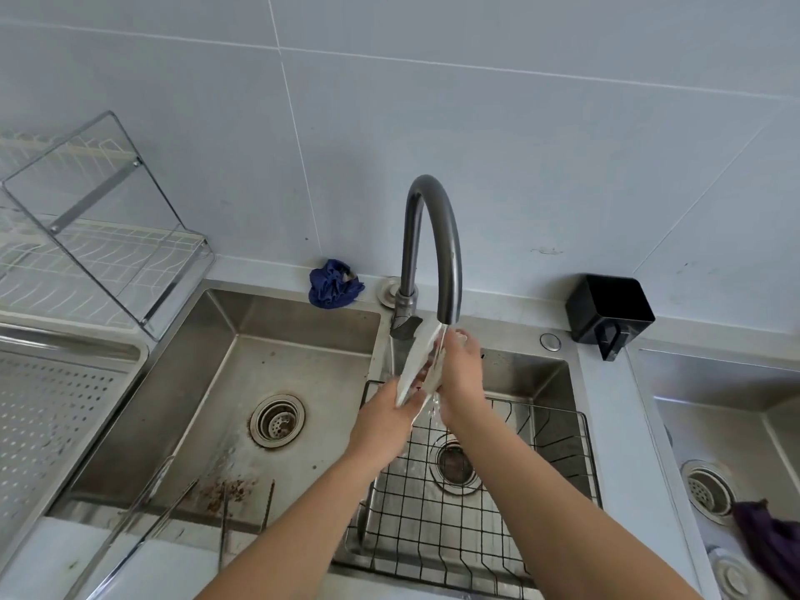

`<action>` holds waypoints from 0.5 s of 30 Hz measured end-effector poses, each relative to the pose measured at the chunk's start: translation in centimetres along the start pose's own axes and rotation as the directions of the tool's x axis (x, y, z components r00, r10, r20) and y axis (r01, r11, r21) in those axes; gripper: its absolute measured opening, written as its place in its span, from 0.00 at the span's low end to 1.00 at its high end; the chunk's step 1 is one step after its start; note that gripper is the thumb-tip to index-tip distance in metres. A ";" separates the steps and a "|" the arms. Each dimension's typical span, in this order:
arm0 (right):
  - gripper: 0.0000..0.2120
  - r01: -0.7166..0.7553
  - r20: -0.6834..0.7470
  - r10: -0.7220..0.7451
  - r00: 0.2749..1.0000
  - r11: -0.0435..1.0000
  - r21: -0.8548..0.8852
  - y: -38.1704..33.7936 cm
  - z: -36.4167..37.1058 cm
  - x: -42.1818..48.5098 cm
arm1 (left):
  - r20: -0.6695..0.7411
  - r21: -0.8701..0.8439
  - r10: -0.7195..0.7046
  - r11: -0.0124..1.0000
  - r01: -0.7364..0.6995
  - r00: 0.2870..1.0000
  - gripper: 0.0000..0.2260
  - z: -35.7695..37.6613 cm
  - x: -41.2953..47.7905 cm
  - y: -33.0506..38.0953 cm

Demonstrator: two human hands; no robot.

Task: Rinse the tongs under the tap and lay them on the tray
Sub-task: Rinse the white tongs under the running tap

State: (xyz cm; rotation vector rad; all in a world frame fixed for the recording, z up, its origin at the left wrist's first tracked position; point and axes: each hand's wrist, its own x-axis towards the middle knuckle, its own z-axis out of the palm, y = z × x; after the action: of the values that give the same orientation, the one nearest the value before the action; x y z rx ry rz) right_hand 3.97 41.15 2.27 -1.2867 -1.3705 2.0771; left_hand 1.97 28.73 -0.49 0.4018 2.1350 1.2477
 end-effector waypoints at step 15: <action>0.04 0.198 0.065 -0.189 0.980 0.957 -0.213 -3.5 0.2 1.2 | -0.056 -0.260 -0.006 0.966 -0.008 0.998 0.10 0.1 -1.5 -1.6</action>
State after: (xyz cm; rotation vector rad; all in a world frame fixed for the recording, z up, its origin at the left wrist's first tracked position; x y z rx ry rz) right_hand 2.48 43.51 4.68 -1.1398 -1.7114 1.8747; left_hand 3.25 27.23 -1.37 0.2567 1.9805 1.5327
